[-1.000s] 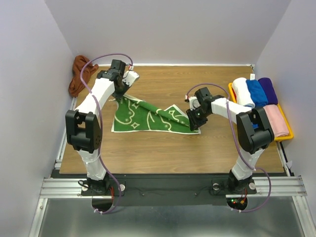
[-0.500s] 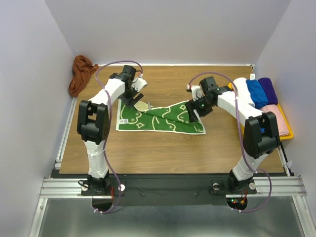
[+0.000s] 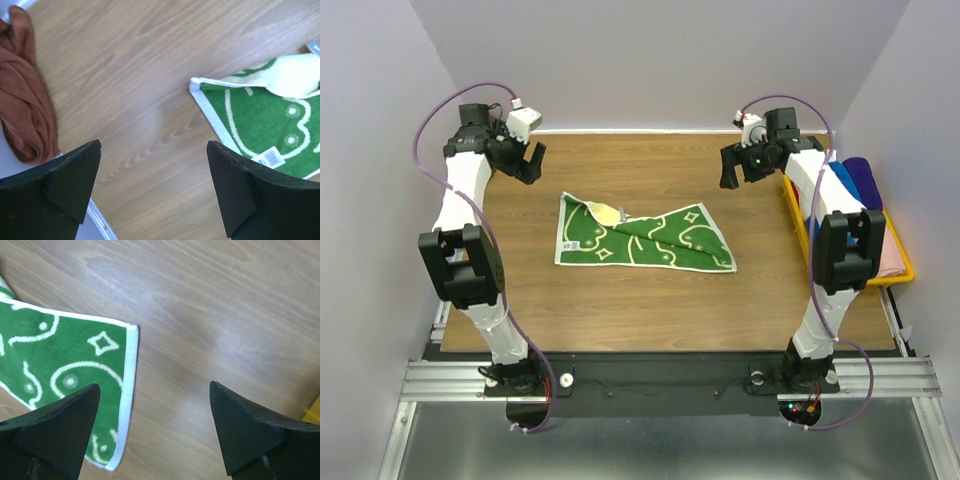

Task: Roll the towels
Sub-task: Flatten the towel

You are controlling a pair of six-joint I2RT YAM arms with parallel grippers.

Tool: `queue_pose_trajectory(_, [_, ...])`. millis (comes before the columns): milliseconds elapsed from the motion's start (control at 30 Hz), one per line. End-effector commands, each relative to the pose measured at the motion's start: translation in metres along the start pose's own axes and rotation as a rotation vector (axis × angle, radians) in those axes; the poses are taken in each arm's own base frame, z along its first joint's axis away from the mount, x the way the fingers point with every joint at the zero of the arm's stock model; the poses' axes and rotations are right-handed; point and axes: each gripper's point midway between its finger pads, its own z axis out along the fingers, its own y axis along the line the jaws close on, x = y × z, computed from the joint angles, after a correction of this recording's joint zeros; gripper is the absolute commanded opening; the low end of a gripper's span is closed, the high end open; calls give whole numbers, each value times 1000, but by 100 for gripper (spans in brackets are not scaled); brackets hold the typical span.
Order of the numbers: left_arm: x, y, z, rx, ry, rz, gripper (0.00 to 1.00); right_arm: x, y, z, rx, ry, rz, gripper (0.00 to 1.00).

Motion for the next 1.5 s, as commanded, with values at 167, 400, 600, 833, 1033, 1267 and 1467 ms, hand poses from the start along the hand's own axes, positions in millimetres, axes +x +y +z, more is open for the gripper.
queue_pose_trajectory(167, [-60, -2, -16, 26, -296, 173, 99, -22, -8, 32, -27, -18, -180, 90])
queue_pose_trajectory(400, [-59, 5, -6, 33, -314, 87, 99, 19, 12, 78, -81, 139, -190, 64])
queue_pose_trajectory(600, [-58, 7, -1, 16, -311, 68, 99, 34, 17, 105, -95, 187, -165, 57])
queue_pose_trajectory(833, [-35, 19, 10, -31, -205, 77, 99, 44, 32, 127, -108, 226, -175, 54])
queue_pose_trajectory(1033, [-20, 16, 22, -10, -157, 63, 95, 46, 32, 131, -98, 235, -176, 44])
queue_pose_trajectory(1267, [4, 3, 42, 64, -58, 91, 83, 48, 37, 121, -113, 234, -190, 1])
queue_pose_trajectory(1467, [45, -35, 74, 142, 112, 296, 76, 29, 42, 105, -106, 187, -192, 0])
